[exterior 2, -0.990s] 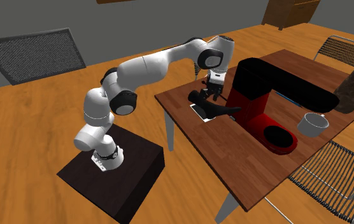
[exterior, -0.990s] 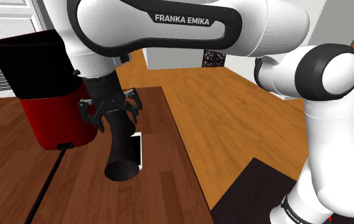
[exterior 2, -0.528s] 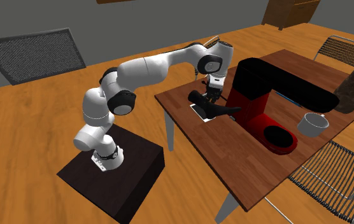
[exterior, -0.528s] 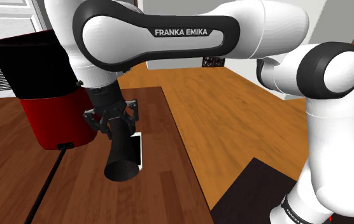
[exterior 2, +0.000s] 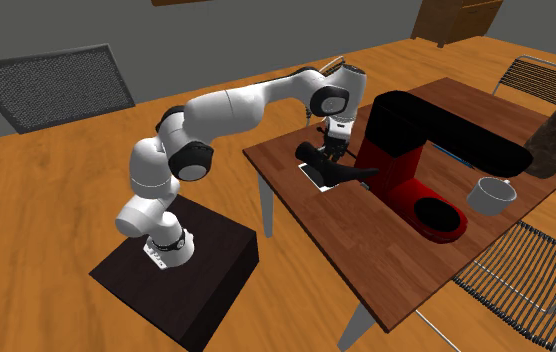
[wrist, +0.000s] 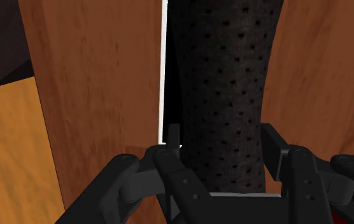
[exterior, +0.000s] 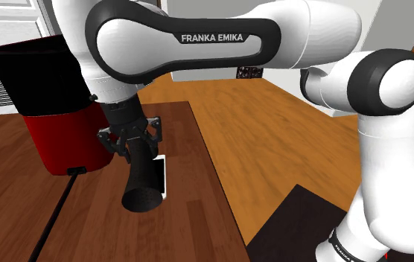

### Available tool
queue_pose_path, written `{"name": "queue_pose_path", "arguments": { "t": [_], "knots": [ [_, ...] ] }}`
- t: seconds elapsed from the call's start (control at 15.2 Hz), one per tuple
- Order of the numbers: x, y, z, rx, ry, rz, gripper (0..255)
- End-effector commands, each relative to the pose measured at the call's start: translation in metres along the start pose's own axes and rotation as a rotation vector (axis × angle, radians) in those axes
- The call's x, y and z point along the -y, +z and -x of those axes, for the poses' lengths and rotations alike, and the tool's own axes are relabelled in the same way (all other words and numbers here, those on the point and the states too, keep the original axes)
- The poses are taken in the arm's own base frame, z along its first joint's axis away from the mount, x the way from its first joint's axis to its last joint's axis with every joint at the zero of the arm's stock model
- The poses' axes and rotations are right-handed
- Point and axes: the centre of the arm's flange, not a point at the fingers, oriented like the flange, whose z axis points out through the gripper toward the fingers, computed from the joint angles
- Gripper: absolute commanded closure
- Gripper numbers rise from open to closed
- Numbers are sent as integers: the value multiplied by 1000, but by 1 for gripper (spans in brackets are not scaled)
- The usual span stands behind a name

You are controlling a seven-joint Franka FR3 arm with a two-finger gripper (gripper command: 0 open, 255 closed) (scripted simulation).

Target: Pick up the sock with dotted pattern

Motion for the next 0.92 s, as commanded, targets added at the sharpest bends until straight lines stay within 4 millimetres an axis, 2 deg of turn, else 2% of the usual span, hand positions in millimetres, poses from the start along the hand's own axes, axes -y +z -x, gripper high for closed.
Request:
{"name": "queue_pose_path", "arguments": {
  "t": [0.0,0.86],
  "knots": [
    [-1,-5,0,0,0,0,255],
    [-9,-73,-1,0,0,0,255]
  ]
}}
